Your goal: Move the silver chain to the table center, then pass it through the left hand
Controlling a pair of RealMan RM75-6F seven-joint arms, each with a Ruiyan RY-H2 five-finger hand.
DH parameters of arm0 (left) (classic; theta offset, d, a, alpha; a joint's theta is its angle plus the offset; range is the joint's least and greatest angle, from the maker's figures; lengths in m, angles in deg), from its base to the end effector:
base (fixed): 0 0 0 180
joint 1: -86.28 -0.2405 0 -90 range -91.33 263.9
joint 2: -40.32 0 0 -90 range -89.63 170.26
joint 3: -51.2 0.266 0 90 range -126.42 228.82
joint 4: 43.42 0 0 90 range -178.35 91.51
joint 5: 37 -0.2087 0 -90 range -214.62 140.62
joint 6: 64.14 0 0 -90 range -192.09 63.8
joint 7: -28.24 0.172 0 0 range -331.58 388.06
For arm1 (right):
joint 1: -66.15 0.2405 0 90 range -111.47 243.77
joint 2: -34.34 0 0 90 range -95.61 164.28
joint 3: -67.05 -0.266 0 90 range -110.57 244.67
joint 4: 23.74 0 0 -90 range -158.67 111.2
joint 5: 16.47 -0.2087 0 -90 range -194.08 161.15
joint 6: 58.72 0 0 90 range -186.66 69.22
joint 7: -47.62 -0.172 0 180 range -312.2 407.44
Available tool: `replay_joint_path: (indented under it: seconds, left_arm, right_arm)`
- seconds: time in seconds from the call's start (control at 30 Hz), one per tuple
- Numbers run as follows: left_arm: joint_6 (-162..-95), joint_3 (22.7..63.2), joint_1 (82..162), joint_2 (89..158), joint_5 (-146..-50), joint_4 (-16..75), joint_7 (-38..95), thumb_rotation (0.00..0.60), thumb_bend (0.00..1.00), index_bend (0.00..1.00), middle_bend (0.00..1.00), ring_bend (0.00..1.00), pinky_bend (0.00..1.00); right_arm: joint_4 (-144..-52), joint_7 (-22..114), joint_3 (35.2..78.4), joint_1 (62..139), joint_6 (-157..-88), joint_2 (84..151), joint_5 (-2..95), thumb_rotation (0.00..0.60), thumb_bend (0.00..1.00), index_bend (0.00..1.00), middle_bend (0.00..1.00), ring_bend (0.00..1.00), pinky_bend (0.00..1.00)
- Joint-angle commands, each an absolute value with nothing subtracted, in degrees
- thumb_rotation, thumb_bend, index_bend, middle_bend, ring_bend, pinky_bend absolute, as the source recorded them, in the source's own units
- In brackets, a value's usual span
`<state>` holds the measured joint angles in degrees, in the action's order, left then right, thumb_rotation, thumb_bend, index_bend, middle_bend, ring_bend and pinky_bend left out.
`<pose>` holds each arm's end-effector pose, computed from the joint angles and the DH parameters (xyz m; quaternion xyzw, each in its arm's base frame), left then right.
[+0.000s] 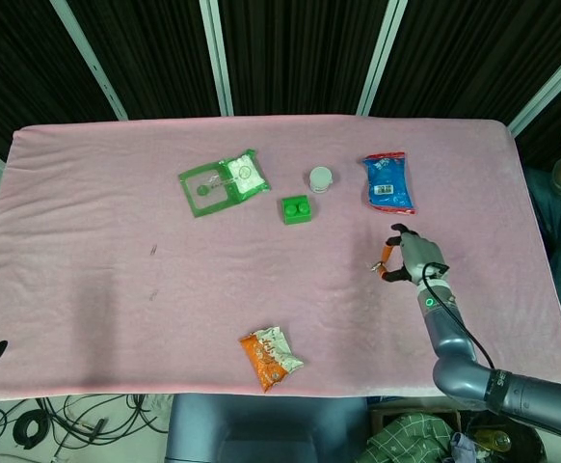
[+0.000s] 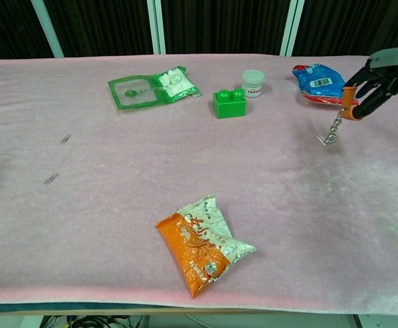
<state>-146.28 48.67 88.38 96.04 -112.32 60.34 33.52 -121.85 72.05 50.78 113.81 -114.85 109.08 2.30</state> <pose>-0.3308 0.1873 0.1942 -0.5495 -0.4479 -0.3121 0.6325 -0.1852 -0.4021 0.0500 0.5675 -0.5971 0.3035 0.4788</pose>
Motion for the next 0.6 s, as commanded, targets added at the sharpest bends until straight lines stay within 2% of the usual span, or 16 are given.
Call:
replay_joint_path:
  seconds: [0.03, 0.6]
  left_arm:
    - [-146.2, 48.76, 88.35, 95.85, -112.61, 60.21, 33.08, 0.6, 0.22, 0.08, 0.08, 0.0, 0.0]
    - [-146.27, 48.85, 88.13, 95.18, -113.31, 59.86, 31.04, 0.6, 0.22, 0.08, 0.08, 0.0, 0.0]
  right_arm:
    - [-121.54, 74.14, 50.13, 116.12, -115.28, 110.82, -0.08, 0.6, 0.36, 0.66, 0.09, 0.14, 0.21]
    - [-118.91, 78.1, 47.54, 123.79, -116.4, 118.2, -5.98, 0.6, 0.36, 0.66, 0.09, 0.14, 0.21]
